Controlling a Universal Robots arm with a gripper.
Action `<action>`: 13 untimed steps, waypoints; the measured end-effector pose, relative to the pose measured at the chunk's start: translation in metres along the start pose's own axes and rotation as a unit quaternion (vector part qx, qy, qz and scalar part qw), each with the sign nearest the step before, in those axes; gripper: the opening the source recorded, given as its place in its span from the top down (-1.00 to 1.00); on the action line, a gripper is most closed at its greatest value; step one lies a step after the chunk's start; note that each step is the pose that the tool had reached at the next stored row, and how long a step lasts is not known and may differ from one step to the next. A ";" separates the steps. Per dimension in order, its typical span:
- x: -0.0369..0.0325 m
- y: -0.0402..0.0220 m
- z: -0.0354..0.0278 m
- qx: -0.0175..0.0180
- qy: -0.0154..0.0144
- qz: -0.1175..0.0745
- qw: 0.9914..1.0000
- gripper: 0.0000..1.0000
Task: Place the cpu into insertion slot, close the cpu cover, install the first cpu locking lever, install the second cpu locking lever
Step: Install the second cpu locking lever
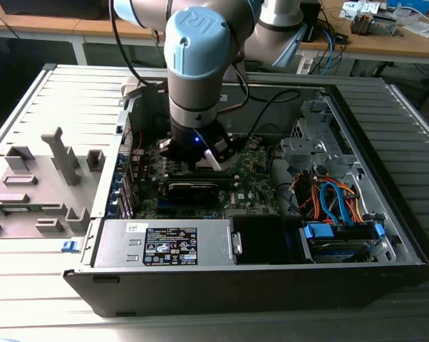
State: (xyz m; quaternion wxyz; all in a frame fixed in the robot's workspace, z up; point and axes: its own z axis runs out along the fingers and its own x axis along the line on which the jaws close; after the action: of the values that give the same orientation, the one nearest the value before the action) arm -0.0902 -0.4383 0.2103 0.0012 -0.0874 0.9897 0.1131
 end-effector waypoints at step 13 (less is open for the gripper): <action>-0.0153 0.0353 -0.0122 0.063 0.012 0.001 0.998 0.79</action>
State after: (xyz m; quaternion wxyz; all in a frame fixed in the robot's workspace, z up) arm -0.0810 -0.4046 0.2304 -0.0057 -0.0872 0.9949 0.0496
